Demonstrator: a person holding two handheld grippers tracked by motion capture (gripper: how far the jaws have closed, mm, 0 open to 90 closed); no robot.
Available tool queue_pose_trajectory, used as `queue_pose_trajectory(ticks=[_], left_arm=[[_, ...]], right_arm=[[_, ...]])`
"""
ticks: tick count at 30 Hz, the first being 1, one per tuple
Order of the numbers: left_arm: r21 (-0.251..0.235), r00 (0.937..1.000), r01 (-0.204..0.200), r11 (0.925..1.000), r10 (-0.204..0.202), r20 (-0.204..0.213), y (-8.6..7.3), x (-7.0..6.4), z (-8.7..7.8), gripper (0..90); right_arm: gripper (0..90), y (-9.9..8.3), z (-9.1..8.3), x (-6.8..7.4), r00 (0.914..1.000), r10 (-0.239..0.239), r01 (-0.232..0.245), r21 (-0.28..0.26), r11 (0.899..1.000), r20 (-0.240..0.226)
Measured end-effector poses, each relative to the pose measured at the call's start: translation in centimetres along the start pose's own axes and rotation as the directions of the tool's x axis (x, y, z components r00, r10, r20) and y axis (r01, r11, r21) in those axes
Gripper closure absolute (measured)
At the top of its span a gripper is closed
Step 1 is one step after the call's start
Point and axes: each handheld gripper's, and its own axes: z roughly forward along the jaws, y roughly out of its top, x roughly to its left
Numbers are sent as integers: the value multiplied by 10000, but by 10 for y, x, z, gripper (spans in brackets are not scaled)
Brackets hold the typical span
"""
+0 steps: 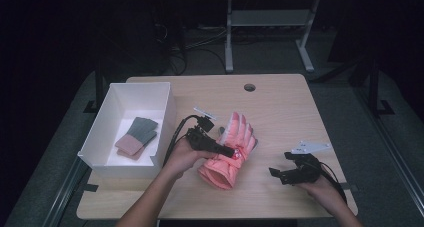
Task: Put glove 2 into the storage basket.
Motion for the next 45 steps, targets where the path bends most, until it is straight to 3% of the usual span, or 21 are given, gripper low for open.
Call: queue_pose_trajectory(ticks=[12, 18, 25, 31, 36, 42, 45], left_arm=[[-711, 9963, -224, 9972, 163, -848, 16, -17, -72, 585], [-1085, 9896, -324, 9936, 167, -1429, 19, -22, -115, 582], [-1620, 9846, -89, 9867, -196, -1737, 14, -13, -152, 582], [-2047, 9757, 155, 9787, -595, -2108, 5, -2, -180, 582], [-2307, 9645, 249, 9727, -841, -2502, -6, 7, -203, 582], [-2572, 9530, 542, 9648, -1269, -2750, -22, 20, -226, 583], [-2630, 9417, 705, 9622, -1512, -3006, -30, 30, -234, 582]], right_arm=[[63, -4, 7, -6, 9995, -82, 75, 225, 9997, 299], [24, -3, 6, -5, 9992, -47, 46, 3, 10000, 393], [23, -4, 9, -4, 9985, -149, 140, 174, 9998, 521], [23, -4, 8, -3, 9979, -167, 156, 177, 9997, 628], [23, -4, 3, 0, 9962, -388, 382, 83, 9992, 782], [23, -5, 1, 0, 9970, -486, 477, 156, 9987, 601], [23, -1, 5, 0, 9970, -544, 534, 203, 9984, 543]])
